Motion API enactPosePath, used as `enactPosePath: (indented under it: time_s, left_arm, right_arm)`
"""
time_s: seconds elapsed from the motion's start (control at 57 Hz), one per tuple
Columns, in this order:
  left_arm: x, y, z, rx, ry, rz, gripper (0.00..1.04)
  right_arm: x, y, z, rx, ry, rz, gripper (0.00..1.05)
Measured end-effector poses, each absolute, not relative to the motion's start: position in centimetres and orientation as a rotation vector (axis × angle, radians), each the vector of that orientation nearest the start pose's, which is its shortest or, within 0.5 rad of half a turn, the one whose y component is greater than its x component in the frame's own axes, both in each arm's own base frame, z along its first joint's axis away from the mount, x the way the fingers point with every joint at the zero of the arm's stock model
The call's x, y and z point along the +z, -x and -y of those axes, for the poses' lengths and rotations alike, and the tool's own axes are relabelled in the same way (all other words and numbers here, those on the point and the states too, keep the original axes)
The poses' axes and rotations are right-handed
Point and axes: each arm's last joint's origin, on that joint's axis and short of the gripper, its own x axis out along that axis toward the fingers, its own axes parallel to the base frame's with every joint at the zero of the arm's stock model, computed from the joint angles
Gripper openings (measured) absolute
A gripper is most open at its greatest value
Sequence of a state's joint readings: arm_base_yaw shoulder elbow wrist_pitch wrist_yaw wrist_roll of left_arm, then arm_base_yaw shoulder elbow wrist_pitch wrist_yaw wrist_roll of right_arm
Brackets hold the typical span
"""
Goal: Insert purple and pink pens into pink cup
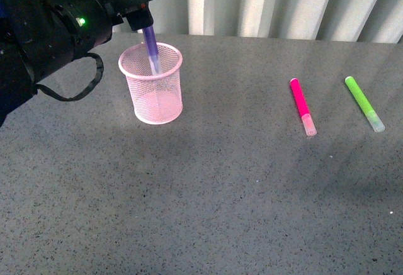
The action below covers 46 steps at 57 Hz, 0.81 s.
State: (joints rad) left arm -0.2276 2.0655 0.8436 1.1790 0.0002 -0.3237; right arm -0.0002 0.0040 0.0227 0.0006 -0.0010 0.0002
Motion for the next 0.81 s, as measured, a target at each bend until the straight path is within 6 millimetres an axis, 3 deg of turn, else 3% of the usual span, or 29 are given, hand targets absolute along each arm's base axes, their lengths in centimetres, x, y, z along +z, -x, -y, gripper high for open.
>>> enactPosePath:
  time_s: [0.158, 0.263, 0.351, 0.527, 0.597, 0.737, 0.808]
  left_arm:
    - [14.2, -37.0, 7.7, -0.218, 0.316, -0.054, 0.85]
    - [14.5, -37.0, 6.9, -0.194, 0.315, -0.074, 1.00]
    - [15.1, -36.7, 5.9, -0.168, 0.305, -0.137, 0.98]
    - [19.4, -33.8, 3.0, -0.157, 0.153, -0.420, 0.98]
    - [20.4, -32.4, 2.3, -0.153, 0.115, -0.402, 0.98]
    - [21.6, -31.9, 1.9, -0.149, 0.085, -0.359, 0.98]
    - [20.7, -31.4, 1.8, -0.046, 0.033, -0.219, 0.87]
  right_arm:
    - [17.1, -9.7, 0.0, 0.001, 0.000, 0.019, 0.98]
    - [17.1, -9.7, 0.0, 0.001, 0.000, 0.019, 0.98]
    - [17.1, -9.7, 0.0, 0.001, 0.000, 0.019, 0.98]
    - [17.1, -9.7, 0.0, 0.001, 0.000, 0.019, 0.98]
    - [17.1, -9.7, 0.0, 0.001, 0.000, 0.019, 0.98]
    - [17.1, -9.7, 0.0, 0.001, 0.000, 0.019, 0.98]
    - [17.1, -9.7, 0.0, 0.001, 0.000, 0.019, 0.98]
